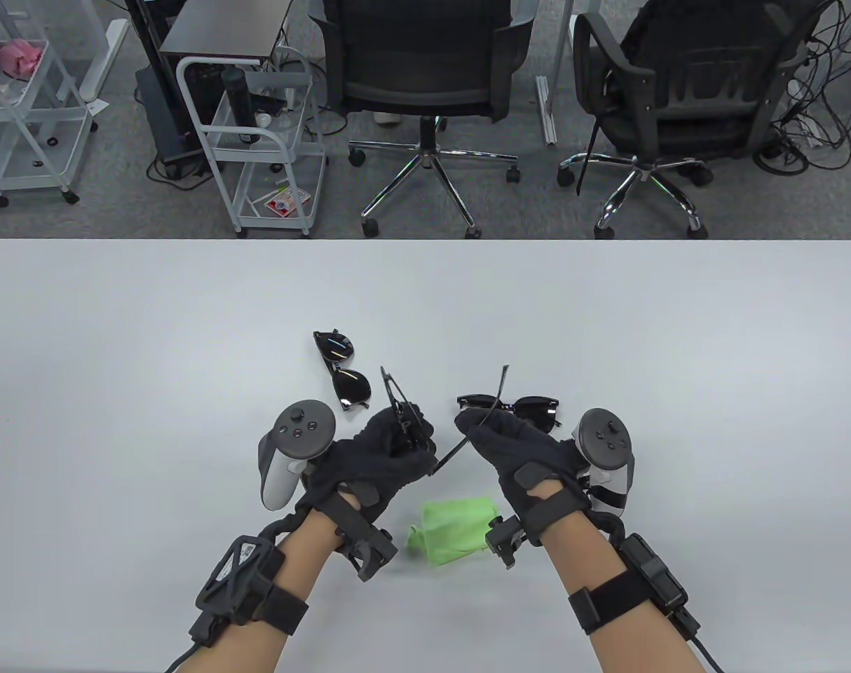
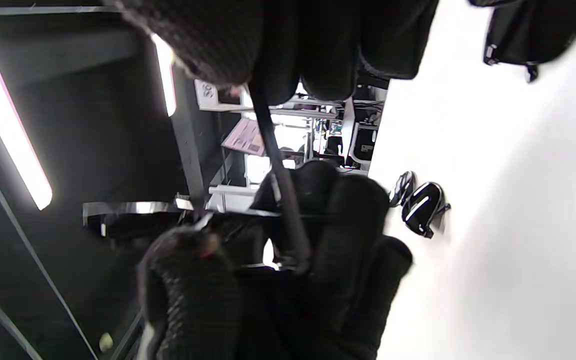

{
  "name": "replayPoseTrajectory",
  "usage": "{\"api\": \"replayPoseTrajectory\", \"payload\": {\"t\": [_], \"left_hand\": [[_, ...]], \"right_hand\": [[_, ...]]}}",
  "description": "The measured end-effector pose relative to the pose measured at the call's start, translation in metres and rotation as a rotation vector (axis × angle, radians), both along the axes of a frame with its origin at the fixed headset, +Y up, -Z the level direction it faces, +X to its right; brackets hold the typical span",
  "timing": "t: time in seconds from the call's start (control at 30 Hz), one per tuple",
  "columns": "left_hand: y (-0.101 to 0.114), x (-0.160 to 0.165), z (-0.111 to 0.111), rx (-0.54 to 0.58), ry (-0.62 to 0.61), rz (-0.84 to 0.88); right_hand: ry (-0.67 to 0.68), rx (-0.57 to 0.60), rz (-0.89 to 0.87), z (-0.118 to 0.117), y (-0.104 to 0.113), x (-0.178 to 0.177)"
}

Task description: Dust sunglasses

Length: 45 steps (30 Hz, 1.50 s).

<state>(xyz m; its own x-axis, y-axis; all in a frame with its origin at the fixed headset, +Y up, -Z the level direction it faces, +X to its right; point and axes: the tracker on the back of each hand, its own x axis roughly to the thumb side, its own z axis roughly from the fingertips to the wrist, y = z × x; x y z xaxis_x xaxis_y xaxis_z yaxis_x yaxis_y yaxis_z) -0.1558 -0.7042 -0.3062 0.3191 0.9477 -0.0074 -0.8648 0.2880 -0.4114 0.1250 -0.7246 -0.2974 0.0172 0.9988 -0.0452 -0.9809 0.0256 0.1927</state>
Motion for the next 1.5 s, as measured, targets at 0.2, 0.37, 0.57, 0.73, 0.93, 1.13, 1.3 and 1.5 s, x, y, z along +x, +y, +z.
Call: {"api": "replayPoseTrajectory", "payload": {"t": [0.2,0.37,0.57,0.73,0.93,1.13,1.3,1.5], "left_hand": [[0.001,-0.005,0.0,0.022,0.018,-0.027],[0.006,-0.006,0.002,0.1,0.043,-0.182],[0.014,0.0,0.007,0.247,0.086,-0.403],[0.014,0.02,0.013,0.31,-0.003,-0.544],[0.014,0.03,0.018,0.331,-0.066,-0.595],[0.011,0.028,0.016,0.33,-0.102,-0.677],[0.008,0.03,0.016,0.345,-0.132,-0.762],[0.007,0.028,0.015,0.294,-0.138,-0.699]], "right_hand": [[-0.022,-0.015,0.009,0.002,0.0,-0.006],[-0.171,-0.013,0.075,0.008,0.008,0.006],[-0.178,0.346,0.376,0.012,0.045,0.008],[-0.008,0.534,0.578,0.021,0.058,-0.027],[-0.025,0.609,0.666,0.024,0.064,-0.031],[-0.167,0.691,0.837,0.023,0.077,-0.007],[-0.209,0.721,0.873,0.023,0.082,0.004],[-0.204,0.79,0.904,0.027,0.086,0.0]]}}
